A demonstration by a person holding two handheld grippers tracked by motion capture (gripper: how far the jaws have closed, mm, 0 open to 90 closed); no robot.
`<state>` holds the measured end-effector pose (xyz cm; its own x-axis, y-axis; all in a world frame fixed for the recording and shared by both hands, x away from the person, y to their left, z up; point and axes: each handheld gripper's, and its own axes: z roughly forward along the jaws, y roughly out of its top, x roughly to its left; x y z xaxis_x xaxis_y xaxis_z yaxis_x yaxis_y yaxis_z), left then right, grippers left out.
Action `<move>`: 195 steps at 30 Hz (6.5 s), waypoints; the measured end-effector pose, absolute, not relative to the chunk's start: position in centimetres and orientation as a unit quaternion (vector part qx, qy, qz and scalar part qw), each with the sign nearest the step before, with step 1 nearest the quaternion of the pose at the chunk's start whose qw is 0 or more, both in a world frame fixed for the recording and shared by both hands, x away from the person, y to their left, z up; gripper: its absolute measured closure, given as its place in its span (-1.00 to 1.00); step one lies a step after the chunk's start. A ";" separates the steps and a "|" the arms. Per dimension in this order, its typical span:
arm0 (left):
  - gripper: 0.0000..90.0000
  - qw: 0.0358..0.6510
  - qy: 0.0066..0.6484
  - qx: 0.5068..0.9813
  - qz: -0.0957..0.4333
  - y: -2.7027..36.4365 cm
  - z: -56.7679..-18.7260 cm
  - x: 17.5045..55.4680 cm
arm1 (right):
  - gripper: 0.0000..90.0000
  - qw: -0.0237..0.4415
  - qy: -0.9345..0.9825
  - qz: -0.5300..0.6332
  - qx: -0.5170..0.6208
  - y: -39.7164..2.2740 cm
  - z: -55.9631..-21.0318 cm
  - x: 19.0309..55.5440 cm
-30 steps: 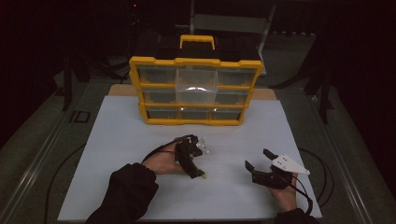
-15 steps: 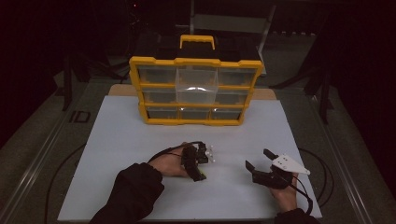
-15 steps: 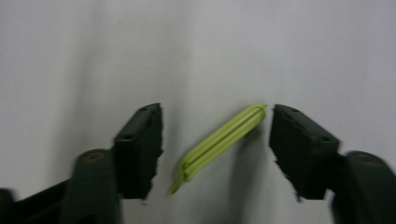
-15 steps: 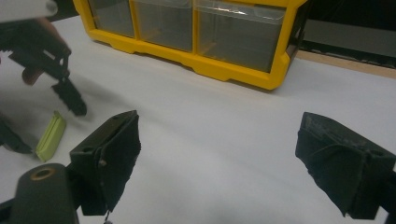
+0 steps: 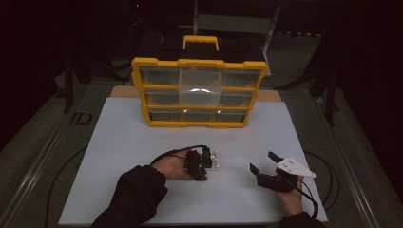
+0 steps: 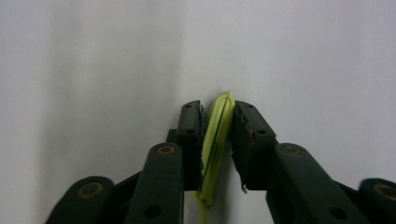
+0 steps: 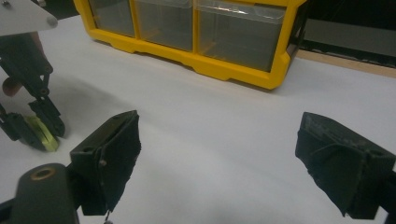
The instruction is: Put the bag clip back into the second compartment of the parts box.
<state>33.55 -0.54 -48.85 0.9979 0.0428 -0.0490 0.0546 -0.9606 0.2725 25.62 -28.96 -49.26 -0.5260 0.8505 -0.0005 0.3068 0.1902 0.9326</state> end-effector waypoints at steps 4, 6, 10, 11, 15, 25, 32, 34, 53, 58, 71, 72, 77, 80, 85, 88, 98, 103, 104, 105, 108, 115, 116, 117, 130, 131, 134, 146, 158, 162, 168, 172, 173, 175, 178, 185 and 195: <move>0.70 0.122 0.021 0.992 -0.020 -0.2 -48.7 33.5 | -0.69 0.275 0.721 0.494 0.401 -29.0 -49.3 25.6; 0.70 0.115 0.021 0.993 -0.016 0.0 -48.7 33.4 | -0.69 0.275 0.721 0.494 0.402 -29.0 -49.3 25.6; 0.70 0.102 0.024 0.994 -0.014 0.1 -48.6 33.3 | -0.69 0.274 0.721 0.494 0.401 -29.0 -49.3 25.6; 0.73 0.100 0.022 0.995 -0.013 0.1 -48.6 33.3 | -0.69 0.274 0.721 0.494 0.401 -29.0 -49.3 25.6; 0.79 0.098 0.022 0.995 -0.016 0.2 -48.6 33.3 | -0.69 0.273 0.721 0.495 0.400 -29.0 -49.3 25.6; 0.80 0.110 0.047 0.993 -0.007 1.4 -47.6 33.7 | -0.69 0.273 0.721 0.500 0.395 -29.0 -49.3 25.6; 0.79 0.136 0.073 0.988 0.004 2.7 -46.0 33.9 | -0.70 0.273 0.720 0.504 0.392 -28.9 -49.3 25.5; 0.79 0.142 0.076 0.987 0.008 3.1 -45.6 34.0 | -0.70 0.274 0.718 0.506 0.390 -28.9 -49.3 25.5; 0.79 0.174 0.098 0.979 0.028 4.9 -42.0 34.5 | -0.77 0.279 0.711 0.523 0.378 -28.9 -48.9 25.1; 0.79 0.175 0.098 0.979 0.030 5.3 -41.3 34.6 | -0.78 0.283 0.711 0.524 0.375 -28.8 -48.8 25.1; 0.79 0.180 0.104 0.978 0.028 6.1 -39.8 35.1 | -0.78 0.282 0.710 0.524 0.377 -28.7 -48.8 25.0; 0.79 0.179 0.103 0.978 0.029 6.2 -39.7 35.1 | -0.78 0.282 0.710 0.524 0.377 -28.7 -48.8 25.0; 0.79 0.178 0.103 0.978 0.029 6.4 -39.2 35.3 | -0.78 0.284 0.709 0.523 0.378 -28.7 -48.9 25.1; 0.79 0.180 0.101 0.978 0.031 6.6 -38.9 35.3 | -0.78 0.284 0.709 0.523 0.378 -28.7 -48.9 25.1; 0.79 0.182 0.100 0.978 0.033 6.8 -38.4 35.3 | -0.78 0.285 0.710 0.519 0.380 -28.7 -48.9 25.1; 0.79 0.183 0.098 0.978 0.034 6.8 -38.0 35.4 | -0.78 0.285 0.710 0.519 0.380 -28.7 -48.9 25.1; 0.79 0.188 0.097 0.977 0.036 7.3 -36.9 35.8 | -0.78 0.285 0.710 0.519 0.380 -28.7 -48.9 25.1; 0.79 0.195 0.102 0.975 0.042 7.9 -35.6 36.2 | -0.78 0.285 0.710 0.519 0.380 -28.7 -48.9 25.1; 0.79 0.195 0.102 0.975 0.041 7.9 -35.4 36.2 | -0.78 0.285 0.710 0.519 0.380 -28.7 -48.9 25.1; 0.79 0.192 0.101 0.975 0.042 8.0 -35.2 36.2 | -0.78 0.285 0.710 0.519 0.380 -28.7 -48.9 25.1; 0.79 0.196 0.100 0.974 0.043 8.1 -34.7 36.3 | -0.78 0.285 0.711 0.520 0.379 -28.7 -48.9 25.1; 0.79 0.189 0.099 0.976 0.049 8.4 -33.0 37.1 | -0.78 0.284 0.710 0.520 0.380 -28.7 -48.9 25.1; 0.79 0.190 0.099 0.975 0.051 8.4 -32.6 37.2 | -0.78 0.284 0.710 0.520 0.380 -28.7 -48.9 25.0; 0.79 0.190 0.099 0.975 0.050 8.5 -32.3 37.4 | -0.78 0.284 0.710 0.520 0.380 -28.7 -48.9 25.0; 0.79 0.217 0.107 0.968 0.061 9.3 -28.2 38.7 | -0.78 0.283 0.709 0.523 0.379 -28.8 -48.9 25.0; 0.79 0.218 0.110 0.968 0.060 9.3 -28.0 38.8 | -0.78 0.283 0.709 0.523 0.379 -28.8 -48.9 25.0; 0.79 0.233 0.109 0.965 0.056 9.5 -27.3 38.9 | -0.78 0.283 0.708 0.524 0.380 -28.8 -48.8 25.0; 0.79 0.264 0.128 0.955 0.052 10.6 -25.0 40.0 | -0.78 0.280 0.709 0.523 0.381 -28.7 -49.0 25.1; 0.79 0.266 0.138 0.953 0.052 10.3 -23.8 40.8 | -0.78 0.278 0.707 0.525 0.383 -28.8 -48.9 25.1; 0.79 0.271 0.140 0.951 0.053 10.4 -23.3 41.0 | -0.78 0.278 0.707 0.526 0.383 -28.8 -48.9 25.1; 0.80 0.279 0.142 0.948 0.056 10.4 -22.7 41.6 | -0.78 0.276 0.704 0.530 0.384 -28.8 -48.8 25.1; 0.79 0.282 0.145 0.946 0.059 10.1 -22.1 41.8 | -0.78 0.275 0.704 0.530 0.385 -28.8 -48.9 25.2; 0.79 0.283 0.144 0.946 0.060 10.0 -22.0 41.9 | -0.78 0.275 0.704 0.531 0.384 -28.8 -48.9 25.2; 0.79 0.286 0.149 0.945 0.059 9.9 -21.9 42.2 | -0.78 0.275 0.703 0.531 0.385 -28.8 -48.9 25.1; 0.79 0.281 0.154 0.945 0.059 9.7 -21.6 42.4 | -0.78 0.274 0.700 0.533 0.387 -28.8 -48.8 25.1; 0.80 0.281 0.160 0.944 0.065 9.1 -20.6 42.8 | -0.78 0.272 0.699 0.536 0.387 -29.0 -48.8 25.1; 0.79 0.281 0.187 0.938 0.083 9.1 -19.6 44.0 | -0.78 0.271 0.697 0.538 0.389 -29.0 -48.7 25.1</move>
